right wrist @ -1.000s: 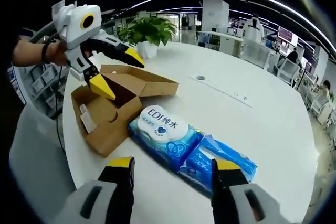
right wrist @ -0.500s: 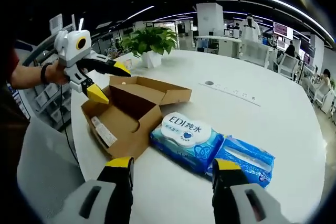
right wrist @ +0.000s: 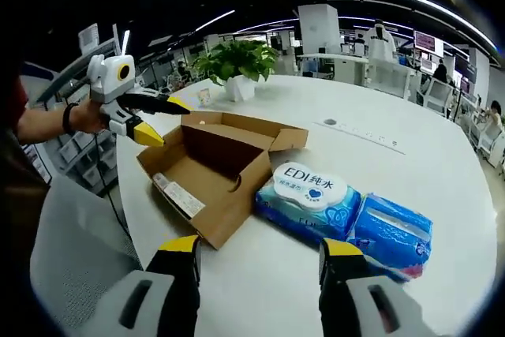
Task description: Operate the shoe box by opening the lid, removing the specified soft item, and placing it in the target area until the item is outside and the box remains undamaged.
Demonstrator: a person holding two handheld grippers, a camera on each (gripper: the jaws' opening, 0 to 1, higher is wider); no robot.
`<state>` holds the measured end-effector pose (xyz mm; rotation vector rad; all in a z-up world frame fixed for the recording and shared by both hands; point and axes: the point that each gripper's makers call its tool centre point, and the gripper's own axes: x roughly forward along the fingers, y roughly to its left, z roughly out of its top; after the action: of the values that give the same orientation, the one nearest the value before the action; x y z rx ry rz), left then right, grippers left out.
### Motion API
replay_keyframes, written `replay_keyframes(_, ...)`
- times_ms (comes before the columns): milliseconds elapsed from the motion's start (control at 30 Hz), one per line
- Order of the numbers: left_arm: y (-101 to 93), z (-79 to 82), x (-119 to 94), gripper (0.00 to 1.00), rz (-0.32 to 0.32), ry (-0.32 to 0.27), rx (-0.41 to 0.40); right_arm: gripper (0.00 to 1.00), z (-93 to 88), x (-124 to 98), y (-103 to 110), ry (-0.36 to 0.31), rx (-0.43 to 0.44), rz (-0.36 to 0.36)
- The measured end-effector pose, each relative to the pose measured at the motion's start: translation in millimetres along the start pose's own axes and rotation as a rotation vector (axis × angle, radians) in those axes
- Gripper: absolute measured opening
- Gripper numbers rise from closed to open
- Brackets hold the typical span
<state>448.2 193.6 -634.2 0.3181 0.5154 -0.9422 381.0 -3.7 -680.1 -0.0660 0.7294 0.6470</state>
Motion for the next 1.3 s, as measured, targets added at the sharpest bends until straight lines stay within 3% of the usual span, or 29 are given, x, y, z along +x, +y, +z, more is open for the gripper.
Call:
replay_keyframes(400, 24.5, -22.9, -45, 0.55, 0.099, -0.024, -0.097, 0.59, 6.1, 6, 25, -0.047, 0.013, 0.018)
replay_keyframes(900, 31.0, -50.8, -99, 0.57, 0.19, -0.052, -0.194, 0.58, -0.3, 15, 48, -0.065, 0.033, 0.043)
replay_keyframes(1300, 34.8, -62.7, -121, 0.57, 0.223, -0.056, -0.222, 0.58, 13.2, 28, 67, -0.052, -0.019, 0.083)
